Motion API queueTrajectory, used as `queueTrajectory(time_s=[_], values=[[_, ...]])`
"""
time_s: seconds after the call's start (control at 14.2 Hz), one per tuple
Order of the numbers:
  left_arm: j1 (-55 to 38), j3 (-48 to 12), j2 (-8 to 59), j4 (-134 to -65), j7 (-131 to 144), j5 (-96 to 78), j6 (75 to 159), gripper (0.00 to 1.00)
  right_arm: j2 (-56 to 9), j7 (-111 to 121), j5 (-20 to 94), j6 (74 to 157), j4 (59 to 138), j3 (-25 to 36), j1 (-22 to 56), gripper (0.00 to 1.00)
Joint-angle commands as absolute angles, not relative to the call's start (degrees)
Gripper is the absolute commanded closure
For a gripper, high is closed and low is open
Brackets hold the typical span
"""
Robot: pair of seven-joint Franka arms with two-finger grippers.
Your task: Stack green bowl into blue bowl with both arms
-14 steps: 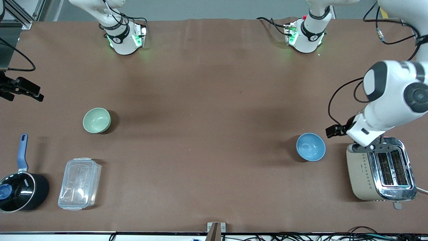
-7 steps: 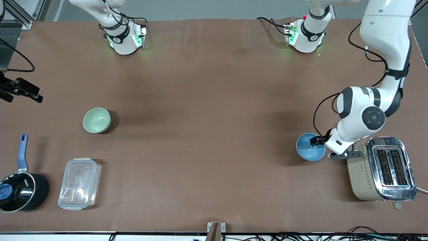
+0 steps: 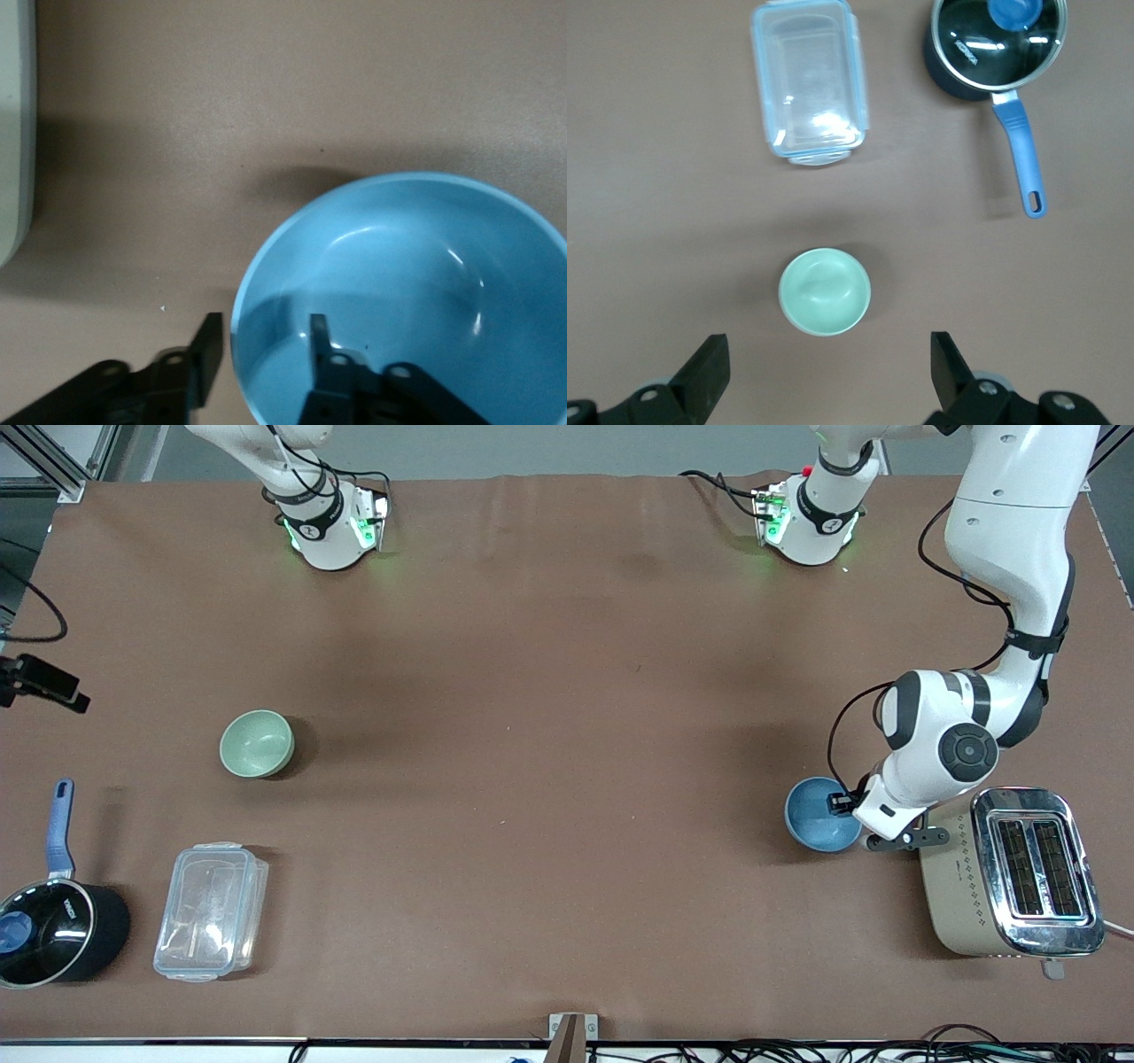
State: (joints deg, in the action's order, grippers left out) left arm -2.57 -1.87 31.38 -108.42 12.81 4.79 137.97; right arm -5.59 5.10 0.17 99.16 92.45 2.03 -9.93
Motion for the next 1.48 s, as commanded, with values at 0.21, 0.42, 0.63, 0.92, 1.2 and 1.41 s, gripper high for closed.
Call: queueTrajectory(time_s=[0.21,0.42,0.63,0.92,1.2,1.41], values=[[-2.8,-2.1,31.4,-107.8,14.5,5.5,138.1,1.0,-10.8,9.7,0.7,116.5,104.7,1.2,-15.0,0.0],[-2.9,-4.7,28.4,-107.6,14.6,5.2,136.7,1.0,-12.7,9.7,1.2,124.0,111.2,1.1,-15.6,0.0],[-2.7,-11.2,26.8,-107.5,18.9,3.0,134.2,1.0,-13.6,9.7,3.3,127.3,115.0,1.1,-15.7,0.0],[-5.9,-20.6,28.9,-104.7,32.0,3.4,134.6,1.0,-16.2,12.2,6.1,132.2,119.4,1.1,-17.1,0.02],[-16.9,-20.4,34.0,-97.8,42.3,3.7,134.7,1.0,-16.6,12.7,7.7,140.0,126.2,0.5,-15.6,0.03],[-22.0,-20.3,38.4,-92.9,48.4,3.8,134.8,1.0,-16.8,12.9,9.4,139.8,126.6,0.5,-15.1,0.03]])
